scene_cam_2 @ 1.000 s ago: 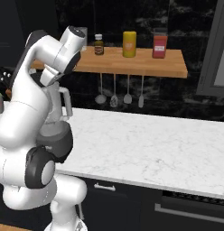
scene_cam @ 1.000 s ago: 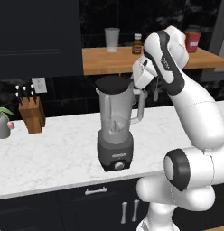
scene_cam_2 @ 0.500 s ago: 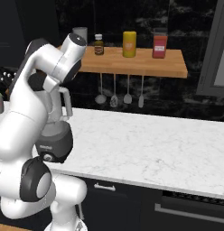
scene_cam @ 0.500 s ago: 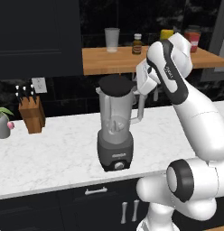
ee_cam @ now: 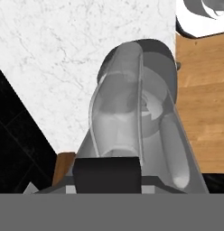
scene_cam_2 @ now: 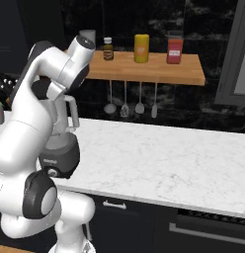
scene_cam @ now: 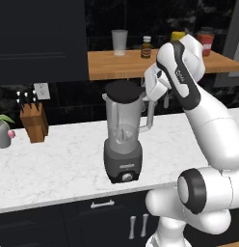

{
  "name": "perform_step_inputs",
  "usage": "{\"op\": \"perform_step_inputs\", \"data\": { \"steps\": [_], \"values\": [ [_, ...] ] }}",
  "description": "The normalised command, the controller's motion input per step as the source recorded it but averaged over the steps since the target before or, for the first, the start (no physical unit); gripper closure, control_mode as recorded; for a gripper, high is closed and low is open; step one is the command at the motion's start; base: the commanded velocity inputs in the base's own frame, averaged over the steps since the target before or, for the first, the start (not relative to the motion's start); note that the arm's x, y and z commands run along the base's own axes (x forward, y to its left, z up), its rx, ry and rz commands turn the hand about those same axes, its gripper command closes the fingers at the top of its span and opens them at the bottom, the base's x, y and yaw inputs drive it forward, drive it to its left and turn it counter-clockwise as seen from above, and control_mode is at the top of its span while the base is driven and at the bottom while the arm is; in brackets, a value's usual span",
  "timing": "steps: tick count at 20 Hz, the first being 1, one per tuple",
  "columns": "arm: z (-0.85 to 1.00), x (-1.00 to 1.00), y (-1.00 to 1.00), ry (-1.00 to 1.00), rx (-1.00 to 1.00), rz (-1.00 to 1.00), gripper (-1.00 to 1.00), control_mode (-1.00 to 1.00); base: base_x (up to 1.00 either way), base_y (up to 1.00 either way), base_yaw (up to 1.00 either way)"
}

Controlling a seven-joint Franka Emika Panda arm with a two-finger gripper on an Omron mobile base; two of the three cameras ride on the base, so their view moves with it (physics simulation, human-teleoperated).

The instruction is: Close the lid blender by securely placing the lid on top.

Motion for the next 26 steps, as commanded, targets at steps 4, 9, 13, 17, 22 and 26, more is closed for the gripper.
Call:
{"op": "perform_step_inputs", "data": {
  "steps": [4, 9, 13, 17, 22, 26],
  "values": [
    [0.12, -0.22, 0.0, 0.03, 0.0, 0.02, 1.0, -1.0, 0.0, 0.0, 0.0],
    [0.01, -0.24, 0.0, 0.03, 0.0, 0.06, 1.0, -1.0, 0.0, 0.0, 0.0],
    [-0.02, -0.11, 0.0, 0.01, 0.0, 0.04, 1.0, -1.0, 0.0, 0.0, 0.0],
    [-0.09, 0.01, 0.0, 0.07, -0.01, 0.0, 1.0, -1.0, 0.0, 0.0, 0.0],
    [-0.09, -0.06, 0.0, 0.01, 0.0, 0.01, -1.0, -1.0, 0.0, 0.0, 0.0],
    [0.0, -0.16, 0.0, 0.0, 0.0, 0.02, -1.0, -1.0, 0.0, 0.0, 0.0]
  ]
}}
